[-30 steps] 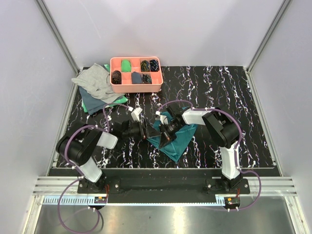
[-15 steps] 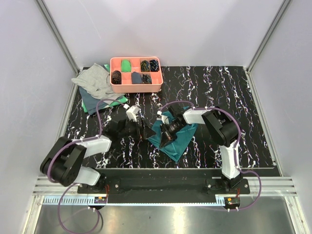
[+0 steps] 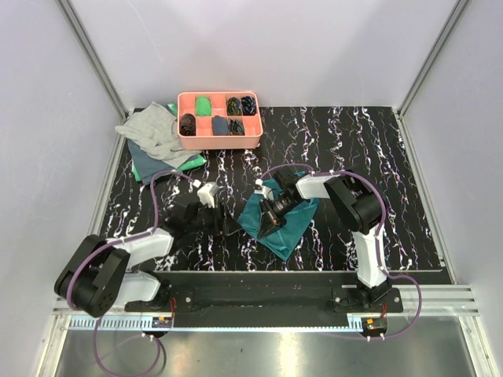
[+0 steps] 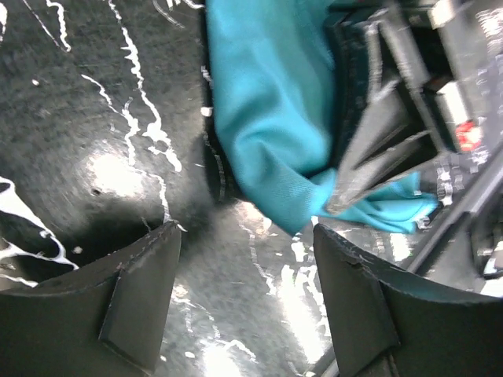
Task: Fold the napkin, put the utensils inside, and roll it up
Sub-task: Roll the napkin with the utensil
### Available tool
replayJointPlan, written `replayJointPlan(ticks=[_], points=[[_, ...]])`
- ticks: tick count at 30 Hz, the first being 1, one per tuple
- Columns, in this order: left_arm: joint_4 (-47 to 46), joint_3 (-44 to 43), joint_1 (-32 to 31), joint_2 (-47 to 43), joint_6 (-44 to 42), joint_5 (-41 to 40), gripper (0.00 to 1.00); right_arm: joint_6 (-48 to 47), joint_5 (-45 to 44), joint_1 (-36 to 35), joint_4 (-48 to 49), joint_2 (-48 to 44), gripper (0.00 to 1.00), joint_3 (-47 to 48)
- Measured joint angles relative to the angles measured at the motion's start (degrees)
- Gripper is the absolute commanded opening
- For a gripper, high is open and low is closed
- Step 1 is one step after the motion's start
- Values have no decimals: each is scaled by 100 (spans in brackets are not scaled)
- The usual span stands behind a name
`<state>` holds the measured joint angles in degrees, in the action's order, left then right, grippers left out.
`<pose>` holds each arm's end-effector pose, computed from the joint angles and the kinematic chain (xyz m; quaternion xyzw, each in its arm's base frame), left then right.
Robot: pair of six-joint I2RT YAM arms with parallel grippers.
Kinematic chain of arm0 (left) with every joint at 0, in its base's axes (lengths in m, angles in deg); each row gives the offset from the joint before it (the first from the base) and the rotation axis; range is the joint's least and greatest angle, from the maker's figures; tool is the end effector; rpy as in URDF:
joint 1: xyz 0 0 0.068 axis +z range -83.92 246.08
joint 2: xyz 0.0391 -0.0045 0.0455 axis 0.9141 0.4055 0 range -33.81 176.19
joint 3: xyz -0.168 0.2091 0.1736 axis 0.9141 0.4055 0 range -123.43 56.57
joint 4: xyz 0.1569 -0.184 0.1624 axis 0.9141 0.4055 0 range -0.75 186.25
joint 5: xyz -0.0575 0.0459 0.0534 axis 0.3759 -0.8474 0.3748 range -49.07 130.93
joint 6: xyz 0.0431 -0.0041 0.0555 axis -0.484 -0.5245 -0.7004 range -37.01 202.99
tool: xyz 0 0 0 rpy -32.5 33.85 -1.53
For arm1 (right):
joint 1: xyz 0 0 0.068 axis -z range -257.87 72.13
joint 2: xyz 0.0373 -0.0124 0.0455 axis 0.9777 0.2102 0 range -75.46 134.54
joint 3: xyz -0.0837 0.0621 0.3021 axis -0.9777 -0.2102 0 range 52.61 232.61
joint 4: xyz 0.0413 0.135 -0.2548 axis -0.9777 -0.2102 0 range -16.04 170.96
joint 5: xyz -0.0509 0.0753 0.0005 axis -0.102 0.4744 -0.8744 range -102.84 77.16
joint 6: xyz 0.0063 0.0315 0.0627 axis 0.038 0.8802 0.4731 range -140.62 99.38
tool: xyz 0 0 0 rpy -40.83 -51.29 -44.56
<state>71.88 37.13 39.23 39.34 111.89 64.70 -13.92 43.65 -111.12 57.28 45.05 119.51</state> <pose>0.2069 -0.1308 0.1497 0.0773 0.8747 -0.3690 0.3045 0.3200 0.2672 0.0921 0.2521 -0.8401 -0.4753 0.0691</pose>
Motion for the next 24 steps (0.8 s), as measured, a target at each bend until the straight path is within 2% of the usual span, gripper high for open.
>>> replayJointPlan(ticks=[4,9,17,24], points=[[-262,122,0,-96,387,192,62,0,9,2,0,2,0,2],[-682,127,0,289,778,603,53,2,9,2,2,4,0,2],[-1799,127,-4,789,1744,1226,54,2,4,4,0,4,0,2],[-3071,151,-4,1403,2487,1403,57,4,2,4,0,4,0,2]])
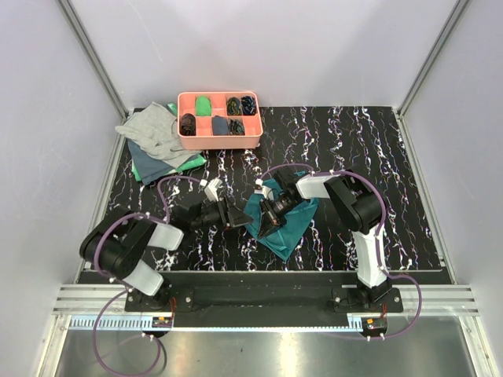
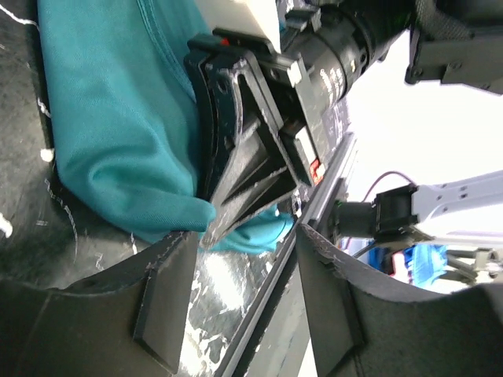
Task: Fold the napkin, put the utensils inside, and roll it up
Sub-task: Roll the napkin with the utensil
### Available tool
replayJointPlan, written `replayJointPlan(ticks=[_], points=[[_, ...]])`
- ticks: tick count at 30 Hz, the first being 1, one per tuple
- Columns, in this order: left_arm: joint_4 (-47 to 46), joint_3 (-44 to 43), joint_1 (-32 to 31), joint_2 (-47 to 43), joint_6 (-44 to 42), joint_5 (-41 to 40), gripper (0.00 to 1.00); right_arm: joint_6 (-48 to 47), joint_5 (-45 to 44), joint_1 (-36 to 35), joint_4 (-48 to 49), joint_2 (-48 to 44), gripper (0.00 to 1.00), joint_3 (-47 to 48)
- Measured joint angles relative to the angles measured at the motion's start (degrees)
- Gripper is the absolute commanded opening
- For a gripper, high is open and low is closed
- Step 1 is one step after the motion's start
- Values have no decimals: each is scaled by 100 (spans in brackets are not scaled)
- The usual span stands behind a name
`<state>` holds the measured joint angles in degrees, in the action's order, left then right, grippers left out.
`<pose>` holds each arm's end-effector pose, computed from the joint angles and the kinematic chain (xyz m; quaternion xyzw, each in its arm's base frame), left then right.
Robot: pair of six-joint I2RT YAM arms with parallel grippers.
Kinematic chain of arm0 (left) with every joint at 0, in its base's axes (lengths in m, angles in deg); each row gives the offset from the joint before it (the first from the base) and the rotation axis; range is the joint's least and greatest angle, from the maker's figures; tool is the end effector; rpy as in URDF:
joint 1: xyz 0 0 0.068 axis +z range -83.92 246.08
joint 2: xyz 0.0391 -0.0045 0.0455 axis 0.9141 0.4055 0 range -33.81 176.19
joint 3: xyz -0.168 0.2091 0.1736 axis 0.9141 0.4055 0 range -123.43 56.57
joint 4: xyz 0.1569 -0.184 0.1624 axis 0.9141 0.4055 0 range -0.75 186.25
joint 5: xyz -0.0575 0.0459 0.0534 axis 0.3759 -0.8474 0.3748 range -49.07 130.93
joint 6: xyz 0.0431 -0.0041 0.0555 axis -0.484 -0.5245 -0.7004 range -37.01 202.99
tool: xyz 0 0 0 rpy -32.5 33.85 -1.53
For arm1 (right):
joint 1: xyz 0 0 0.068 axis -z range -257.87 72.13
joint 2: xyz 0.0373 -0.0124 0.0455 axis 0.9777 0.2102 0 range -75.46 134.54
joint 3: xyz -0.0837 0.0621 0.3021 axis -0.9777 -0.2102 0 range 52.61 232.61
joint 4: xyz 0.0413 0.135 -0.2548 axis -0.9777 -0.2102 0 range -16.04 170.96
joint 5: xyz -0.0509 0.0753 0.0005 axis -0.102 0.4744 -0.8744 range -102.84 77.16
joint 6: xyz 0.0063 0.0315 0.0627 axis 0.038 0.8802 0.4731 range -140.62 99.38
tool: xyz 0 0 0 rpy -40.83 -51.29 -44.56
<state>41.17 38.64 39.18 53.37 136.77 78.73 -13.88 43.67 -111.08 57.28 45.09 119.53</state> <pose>0.2250 -0.1537 0.1446 -0.0034 0.8017 -0.5498 0.2346 0.3203 0.2670 0.0919 0.2514 -0.8402 -0.4754 0.0693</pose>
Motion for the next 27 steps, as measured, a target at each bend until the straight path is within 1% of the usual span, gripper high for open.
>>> replayJointPlan(ticks=[7,10,12,15,18,19,22,24,27], points=[[-1318,232,-2,640,560,-127,59,15,-2,0,0,0,0,0],[-1532,306,-2,682,601,-297,59,15,-2,0,0,0,0,0],[-1502,304,-2,675,525,-435,61,15,-2,0,0,0,0,-2],[-1049,262,-7,555,166,-702,65,15,-2,0,0,0,0,-2],[-372,146,-7,299,-367,-990,73,15,-2,0,0,0,0,-2],[-136,96,-7,188,-577,-1069,77,15,-2,0,0,0,0,-2],[459,-31,-7,-144,-1198,-1257,82,15,-2,0,0,0,0,-2],[778,-72,-7,-343,-1589,-1314,82,15,-2,0,0,0,0,-2],[1143,-162,-7,-409,-2026,-1329,82,15,-4,0,-2,0,0,-2]])
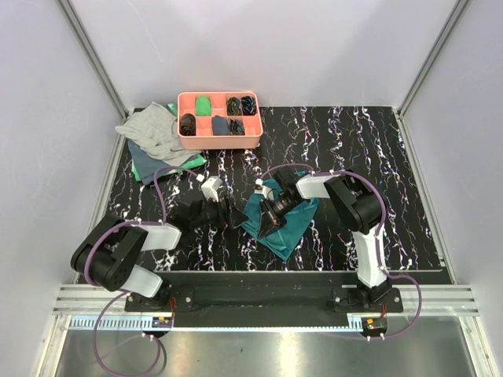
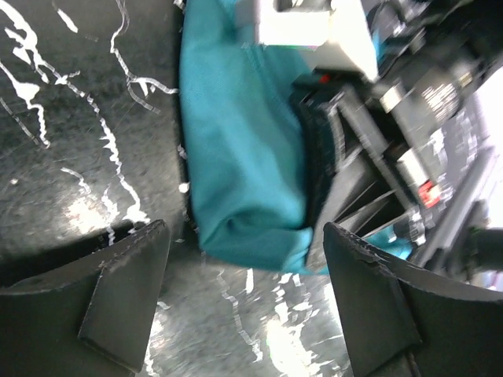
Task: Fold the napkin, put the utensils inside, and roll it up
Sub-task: Roll the napkin with the utensil
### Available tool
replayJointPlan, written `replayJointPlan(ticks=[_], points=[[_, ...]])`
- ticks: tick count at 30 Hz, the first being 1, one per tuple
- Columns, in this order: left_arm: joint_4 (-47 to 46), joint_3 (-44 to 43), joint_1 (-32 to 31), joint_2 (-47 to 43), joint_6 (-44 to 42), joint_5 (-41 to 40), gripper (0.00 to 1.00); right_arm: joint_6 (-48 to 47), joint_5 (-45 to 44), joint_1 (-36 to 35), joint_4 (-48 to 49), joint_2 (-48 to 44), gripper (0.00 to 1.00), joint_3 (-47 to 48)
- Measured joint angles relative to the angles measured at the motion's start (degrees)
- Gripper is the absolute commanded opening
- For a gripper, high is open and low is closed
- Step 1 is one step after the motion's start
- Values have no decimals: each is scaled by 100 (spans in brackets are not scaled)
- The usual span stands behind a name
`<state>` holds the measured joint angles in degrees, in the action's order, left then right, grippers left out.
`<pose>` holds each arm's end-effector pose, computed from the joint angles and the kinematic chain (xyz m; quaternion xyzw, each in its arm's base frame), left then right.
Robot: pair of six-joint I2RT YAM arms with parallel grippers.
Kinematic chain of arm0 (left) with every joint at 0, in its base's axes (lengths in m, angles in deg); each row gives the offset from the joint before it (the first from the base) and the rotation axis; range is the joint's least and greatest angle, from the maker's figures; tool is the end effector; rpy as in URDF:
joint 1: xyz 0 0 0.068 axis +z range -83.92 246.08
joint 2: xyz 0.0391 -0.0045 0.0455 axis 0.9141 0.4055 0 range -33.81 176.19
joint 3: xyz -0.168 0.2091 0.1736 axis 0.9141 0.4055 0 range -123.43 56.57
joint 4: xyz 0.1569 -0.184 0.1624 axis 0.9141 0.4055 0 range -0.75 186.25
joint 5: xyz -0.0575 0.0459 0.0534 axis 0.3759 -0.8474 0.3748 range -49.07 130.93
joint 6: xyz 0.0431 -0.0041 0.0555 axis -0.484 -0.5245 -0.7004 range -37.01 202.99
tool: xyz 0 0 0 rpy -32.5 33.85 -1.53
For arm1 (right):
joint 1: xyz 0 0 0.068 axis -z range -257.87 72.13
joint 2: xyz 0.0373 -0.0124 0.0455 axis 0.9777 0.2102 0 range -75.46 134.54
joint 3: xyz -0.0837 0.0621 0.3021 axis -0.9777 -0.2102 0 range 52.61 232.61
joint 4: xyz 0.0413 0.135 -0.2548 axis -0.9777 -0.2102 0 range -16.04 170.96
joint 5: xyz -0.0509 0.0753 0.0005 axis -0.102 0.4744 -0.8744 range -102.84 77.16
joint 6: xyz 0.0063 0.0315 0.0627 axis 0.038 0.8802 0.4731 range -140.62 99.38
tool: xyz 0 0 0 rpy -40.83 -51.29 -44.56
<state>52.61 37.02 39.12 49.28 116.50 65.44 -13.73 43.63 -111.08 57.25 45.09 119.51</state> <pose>0.2317 -0.1447 0.1452 0.0633 0.8377 -0.4138 0.3507 0.3202 0.2669 0.0918 0.2501 -0.8408 -0.4749 0.0702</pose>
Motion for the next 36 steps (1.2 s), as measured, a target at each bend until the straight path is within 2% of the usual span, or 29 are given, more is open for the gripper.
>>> replayJointPlan(ticks=[5,11,19,31,35,36], points=[[238,-13,0,0,-470,85,87,0,2,0,2,0,0,0],[247,0,0,50,-728,223,85,2,2,0,2,0,0,0],[98,-188,0,396,-898,289,69,2,2,0,2,0,0,0],[-225,-337,0,839,-955,404,53,2,9,0,2,4,0,2],[-354,-363,-11,988,-927,446,36,2,20,2,0,13,0,7],[-374,-369,-17,1023,-914,450,27,2,20,2,0,13,0,7]])
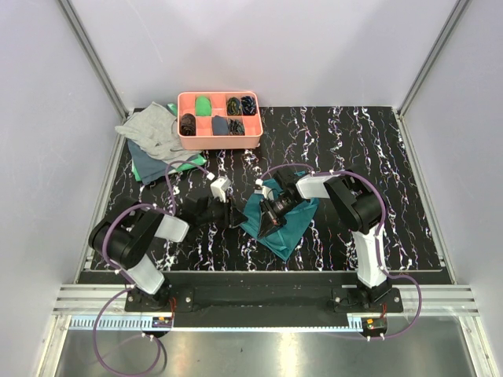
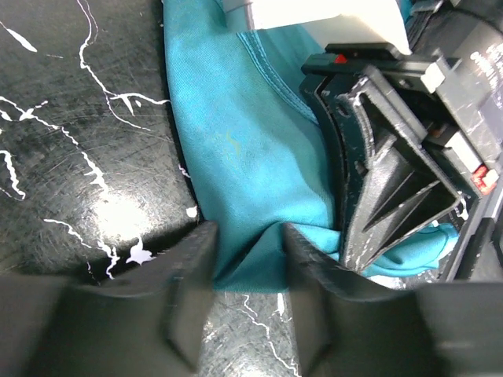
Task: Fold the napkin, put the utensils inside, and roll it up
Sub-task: Roll the napkin with the utensil
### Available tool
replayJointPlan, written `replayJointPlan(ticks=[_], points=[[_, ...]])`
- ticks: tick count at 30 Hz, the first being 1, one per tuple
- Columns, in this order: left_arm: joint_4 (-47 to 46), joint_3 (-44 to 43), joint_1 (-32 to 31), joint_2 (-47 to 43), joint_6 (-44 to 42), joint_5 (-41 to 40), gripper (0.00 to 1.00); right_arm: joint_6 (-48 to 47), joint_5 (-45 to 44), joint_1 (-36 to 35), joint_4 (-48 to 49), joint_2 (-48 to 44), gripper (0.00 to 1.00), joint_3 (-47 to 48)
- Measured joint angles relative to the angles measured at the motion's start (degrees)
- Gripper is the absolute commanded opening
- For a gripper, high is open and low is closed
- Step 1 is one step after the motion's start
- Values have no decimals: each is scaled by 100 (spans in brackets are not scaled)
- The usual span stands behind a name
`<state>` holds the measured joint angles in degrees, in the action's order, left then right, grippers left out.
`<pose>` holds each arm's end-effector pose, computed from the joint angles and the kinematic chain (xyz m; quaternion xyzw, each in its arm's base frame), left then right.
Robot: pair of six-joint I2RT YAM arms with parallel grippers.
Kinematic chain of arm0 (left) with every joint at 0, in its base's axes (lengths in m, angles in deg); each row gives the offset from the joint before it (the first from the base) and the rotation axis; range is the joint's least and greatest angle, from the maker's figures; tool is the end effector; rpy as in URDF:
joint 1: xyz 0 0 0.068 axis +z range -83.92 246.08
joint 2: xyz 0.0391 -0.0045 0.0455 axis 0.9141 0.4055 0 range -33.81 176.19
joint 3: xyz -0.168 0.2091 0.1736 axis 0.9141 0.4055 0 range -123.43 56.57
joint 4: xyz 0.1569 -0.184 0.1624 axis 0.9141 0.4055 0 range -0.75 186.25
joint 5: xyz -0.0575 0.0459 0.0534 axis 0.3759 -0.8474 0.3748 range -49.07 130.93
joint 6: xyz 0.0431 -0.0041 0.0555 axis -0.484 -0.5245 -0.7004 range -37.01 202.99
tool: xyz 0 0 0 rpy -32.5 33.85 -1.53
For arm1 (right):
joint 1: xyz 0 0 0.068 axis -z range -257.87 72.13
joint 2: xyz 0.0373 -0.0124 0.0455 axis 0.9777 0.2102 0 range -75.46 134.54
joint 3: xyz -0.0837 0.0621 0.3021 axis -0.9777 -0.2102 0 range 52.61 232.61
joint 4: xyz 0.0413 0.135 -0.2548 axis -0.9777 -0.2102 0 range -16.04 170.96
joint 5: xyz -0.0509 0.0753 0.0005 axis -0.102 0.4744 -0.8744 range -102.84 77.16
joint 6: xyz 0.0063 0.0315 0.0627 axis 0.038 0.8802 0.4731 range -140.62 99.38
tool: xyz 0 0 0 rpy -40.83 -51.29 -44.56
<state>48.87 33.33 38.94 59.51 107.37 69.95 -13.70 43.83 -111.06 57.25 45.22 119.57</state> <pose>0.2513 -0.1602 0.1238 0.1459 0.8338 -0.4064 0.3438 0.3204 0.2670 0.0913 0.2495 -0.8402 -0.4762 0.0713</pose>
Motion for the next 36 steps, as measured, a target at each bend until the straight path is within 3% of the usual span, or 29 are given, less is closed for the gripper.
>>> replayJointPlan(ticks=[2,3,6,9,11,16,21,27,36], points=[[-4,-7,-9,55,17,4,19,0,0,0,0,0,0,0],[2,-11,-13,68,31,7,10,0,0,2,0,0,0,0],[131,-68,-28,70,28,11,0,7,-2,2,0,0,0,2],[387,-201,-35,66,9,11,0,59,-68,2,-7,-35,3,2],[638,-319,-39,48,-7,-2,0,90,-249,2,-17,-151,17,-11],[1499,-636,-46,-85,-68,-116,0,210,-938,7,-42,-955,37,-306],[2459,-1058,-44,-114,-48,-208,0,131,-1926,-92,-85,-2319,57,-758],[3469,-1467,-44,-136,26,-229,0,15,-3508,-1060,354,-3316,59,-1290],[4642,-1878,-26,-133,68,-225,0,-37,-5543,-2424,1161,-3320,60,-1792]])
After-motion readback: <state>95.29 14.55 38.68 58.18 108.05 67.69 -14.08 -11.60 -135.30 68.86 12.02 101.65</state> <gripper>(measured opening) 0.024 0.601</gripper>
